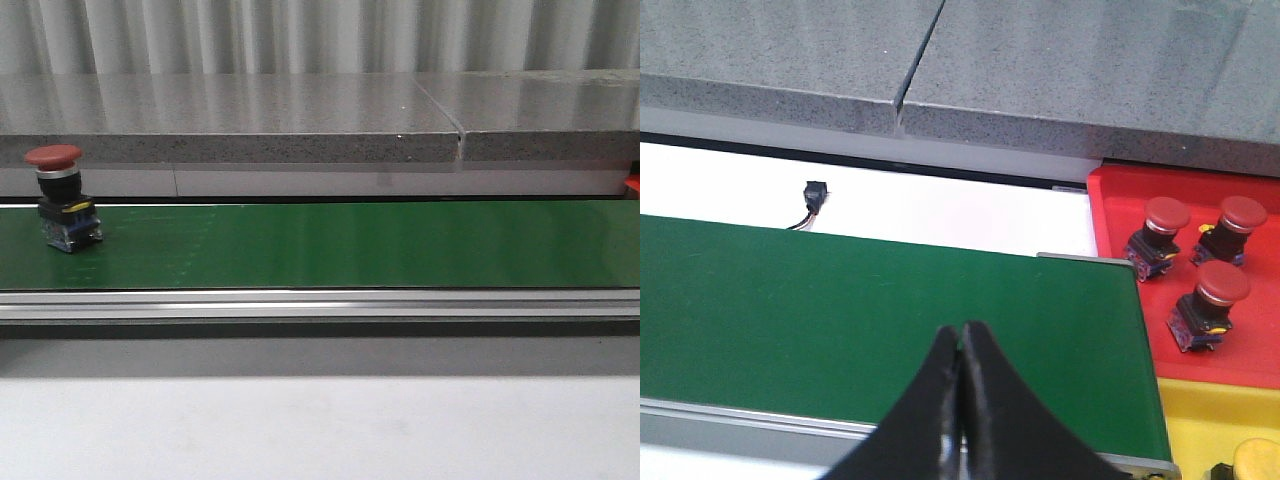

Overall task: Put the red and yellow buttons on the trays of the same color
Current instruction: 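Grasp the last yellow button from the cluster with the left gripper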

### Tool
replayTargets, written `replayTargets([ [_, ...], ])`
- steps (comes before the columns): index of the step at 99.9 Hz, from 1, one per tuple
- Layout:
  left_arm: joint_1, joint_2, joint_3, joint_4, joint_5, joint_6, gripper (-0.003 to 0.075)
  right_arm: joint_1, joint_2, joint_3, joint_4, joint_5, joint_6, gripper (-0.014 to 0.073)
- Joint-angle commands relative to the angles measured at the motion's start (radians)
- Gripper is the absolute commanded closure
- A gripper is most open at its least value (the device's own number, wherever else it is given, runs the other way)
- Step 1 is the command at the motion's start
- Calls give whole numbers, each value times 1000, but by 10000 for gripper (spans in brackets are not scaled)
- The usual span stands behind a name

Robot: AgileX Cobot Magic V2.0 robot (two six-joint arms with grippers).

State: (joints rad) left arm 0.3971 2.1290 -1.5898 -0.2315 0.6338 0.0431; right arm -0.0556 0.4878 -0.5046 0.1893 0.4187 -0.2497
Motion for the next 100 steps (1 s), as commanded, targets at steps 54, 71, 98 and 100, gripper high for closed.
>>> replayTargets([
  [54,-8,-327,-24,-15,200,59,741,1,-3,-37,-5,-73,-4,662],
  [71,-57,-449,15,-13,250,111,741,1,-3,-37,-5,-73,-4,662],
  [98,-197,-548,126,68,273,127,741,1,-3,-37,-5,-73,-4,662],
  [100,-208,-548,133,78,273,127,741,1,-3,-37,-5,-73,-4,662],
])
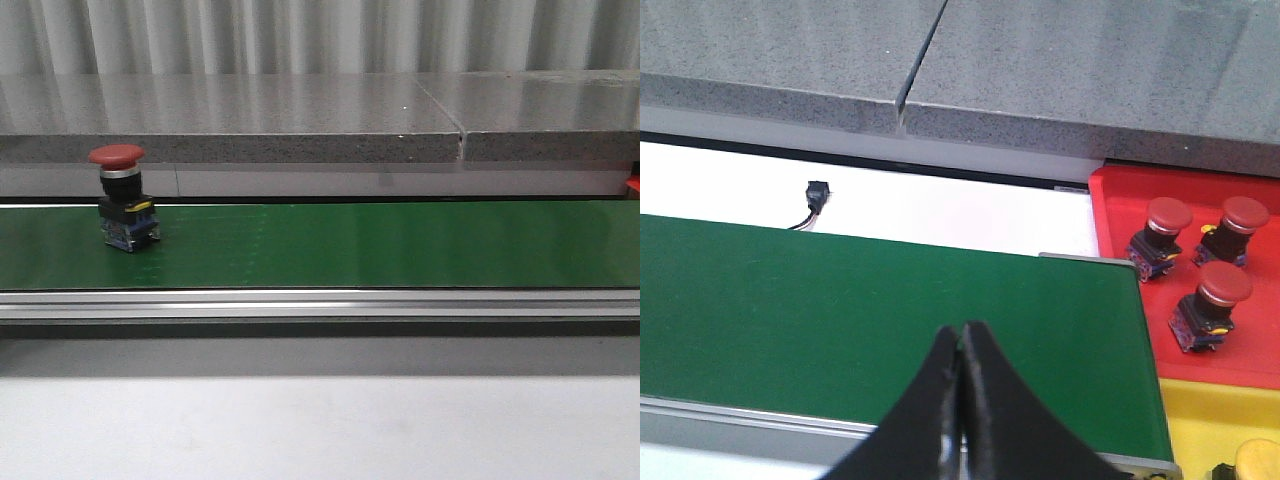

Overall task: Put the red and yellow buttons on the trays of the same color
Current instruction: 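Grasp the last yellow button from the cluster with the left gripper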

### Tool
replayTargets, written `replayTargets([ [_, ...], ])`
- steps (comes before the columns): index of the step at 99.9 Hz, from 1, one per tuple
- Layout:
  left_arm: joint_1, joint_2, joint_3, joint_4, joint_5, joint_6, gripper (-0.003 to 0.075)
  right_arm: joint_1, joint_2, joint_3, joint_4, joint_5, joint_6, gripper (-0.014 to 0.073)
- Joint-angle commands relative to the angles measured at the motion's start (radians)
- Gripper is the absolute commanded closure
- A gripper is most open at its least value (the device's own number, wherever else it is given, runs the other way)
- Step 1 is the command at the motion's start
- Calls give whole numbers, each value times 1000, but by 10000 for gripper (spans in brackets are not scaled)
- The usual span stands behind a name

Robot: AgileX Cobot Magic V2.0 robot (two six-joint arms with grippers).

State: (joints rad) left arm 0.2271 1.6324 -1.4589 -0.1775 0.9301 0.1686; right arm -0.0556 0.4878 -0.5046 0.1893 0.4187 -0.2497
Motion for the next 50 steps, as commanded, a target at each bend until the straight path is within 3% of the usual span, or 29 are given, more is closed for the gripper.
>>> replayTargets([
  [1,-45,-52,4,27,-23,2,741,1,-3,-37,-5,-73,-4,662],
  [22,-129,-44,95,89,-85,2,741,1,-3,-37,-5,-73,-4,662],
  [50,-139,-44,202,100,-164,2,741,1,-3,-37,-5,-73,-4,662],
])
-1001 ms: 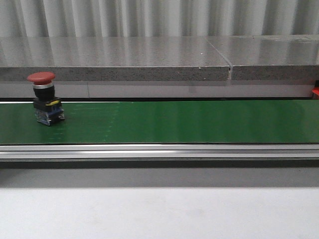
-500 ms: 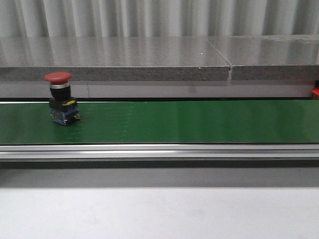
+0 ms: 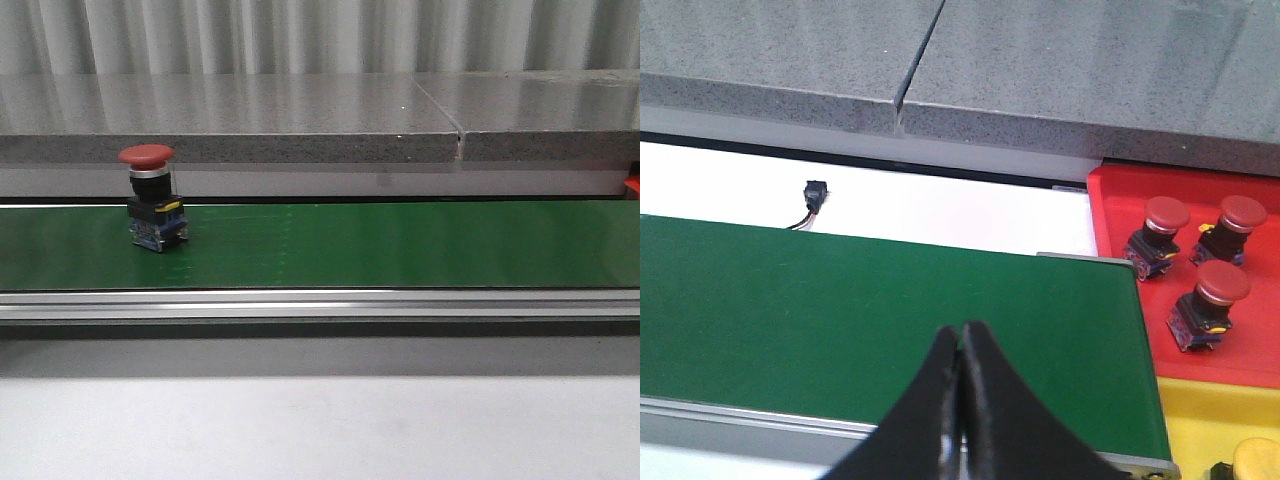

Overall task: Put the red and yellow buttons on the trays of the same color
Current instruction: 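Grasp the last yellow button from the cluster with the left gripper, then set the yellow button onto the belt behind the red one, release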

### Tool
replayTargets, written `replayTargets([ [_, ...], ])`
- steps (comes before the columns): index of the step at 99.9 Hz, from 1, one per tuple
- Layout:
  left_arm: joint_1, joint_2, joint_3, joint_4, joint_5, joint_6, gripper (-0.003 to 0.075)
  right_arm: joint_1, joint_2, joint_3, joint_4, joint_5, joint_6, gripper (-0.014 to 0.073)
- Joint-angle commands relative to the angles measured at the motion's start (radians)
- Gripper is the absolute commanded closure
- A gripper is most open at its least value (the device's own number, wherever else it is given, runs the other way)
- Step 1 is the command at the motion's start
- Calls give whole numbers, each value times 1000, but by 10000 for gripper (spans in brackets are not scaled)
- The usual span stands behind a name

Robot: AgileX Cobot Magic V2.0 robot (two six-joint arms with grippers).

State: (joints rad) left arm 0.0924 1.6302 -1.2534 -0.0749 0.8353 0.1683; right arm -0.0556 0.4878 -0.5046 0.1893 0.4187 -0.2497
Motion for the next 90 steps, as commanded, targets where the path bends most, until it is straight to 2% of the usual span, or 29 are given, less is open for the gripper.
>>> replayTargets([
  [1,-5,-42,1,-3,-74,2,741,1,-3,-37,-5,-73,-4,662],
  [35,-5,-41,42,-1,-97,2,737,1,-3,-37,-5,-73,-4,662],
  [43,-5,-41,42,-1,-86,2,702,1,-3,-37,-5,-73,-4,662],
  [50,-5,-41,42,-1,-74,2,631,1,-3,-37,-5,-73,-4,662],
  [57,-5,-41,42,-1,-72,2,524,1,-3,-37,-5,-73,-4,662],
  [69,-5,-41,42,-1,-72,2,273,1,-3,-37,-5,-73,-4,662],
  [76,-5,-41,42,-14,-72,2,166,1,-3,-37,-5,-73,-4,662],
  [83,-5,-41,42,-35,-72,2,111,1,-3,-37,-5,-73,-4,662],
  [90,-7,-41,40,-58,-72,2,107,1,-3,-37,-5,-73,-4,662],
])
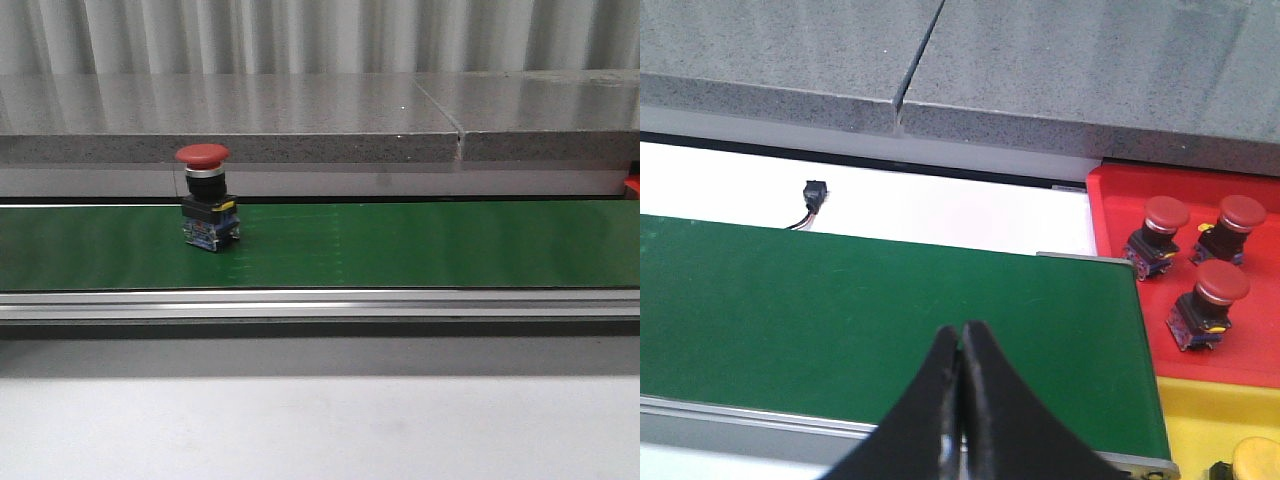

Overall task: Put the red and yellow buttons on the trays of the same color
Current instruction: 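Set the yellow button onto the belt behind the red one, release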

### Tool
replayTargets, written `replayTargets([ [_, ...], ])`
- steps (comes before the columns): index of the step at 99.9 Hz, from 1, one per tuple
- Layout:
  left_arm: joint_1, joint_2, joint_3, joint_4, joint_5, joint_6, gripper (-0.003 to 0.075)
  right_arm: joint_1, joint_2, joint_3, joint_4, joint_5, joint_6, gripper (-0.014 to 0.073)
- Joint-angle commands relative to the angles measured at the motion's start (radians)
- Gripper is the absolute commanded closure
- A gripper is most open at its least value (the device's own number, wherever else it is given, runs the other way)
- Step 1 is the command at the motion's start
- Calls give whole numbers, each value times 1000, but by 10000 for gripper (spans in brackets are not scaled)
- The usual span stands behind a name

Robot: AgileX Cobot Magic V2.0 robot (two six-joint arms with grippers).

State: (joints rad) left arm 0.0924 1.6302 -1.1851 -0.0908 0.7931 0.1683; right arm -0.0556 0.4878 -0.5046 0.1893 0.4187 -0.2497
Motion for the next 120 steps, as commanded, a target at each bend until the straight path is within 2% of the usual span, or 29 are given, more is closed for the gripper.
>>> replayTargets([
  [1,-7,-44,-28,-42,-29,2,107,1,-3,-37,-5,-73,-4,662],
  [24,-44,-98,-28,-49,-75,2,113,1,-3,-37,-5,-73,-4,662],
  [60,-96,-312,8,-59,-188,2,113,1,-3,-37,-5,-73,-4,662],
  [82,-98,-555,193,-77,-305,2,113,1,-3,-37,-5,-73,-4,662],
  [106,-185,-840,410,-77,-352,2,118,1,-3,-37,-5,-73,-4,662],
  [114,-213,-921,479,-77,-352,2,156,1,-3,-37,-5,-73,-4,662],
  [120,-225,-984,522,-77,-352,2,216,1,-3,-37,-5,-73,-4,662],
])
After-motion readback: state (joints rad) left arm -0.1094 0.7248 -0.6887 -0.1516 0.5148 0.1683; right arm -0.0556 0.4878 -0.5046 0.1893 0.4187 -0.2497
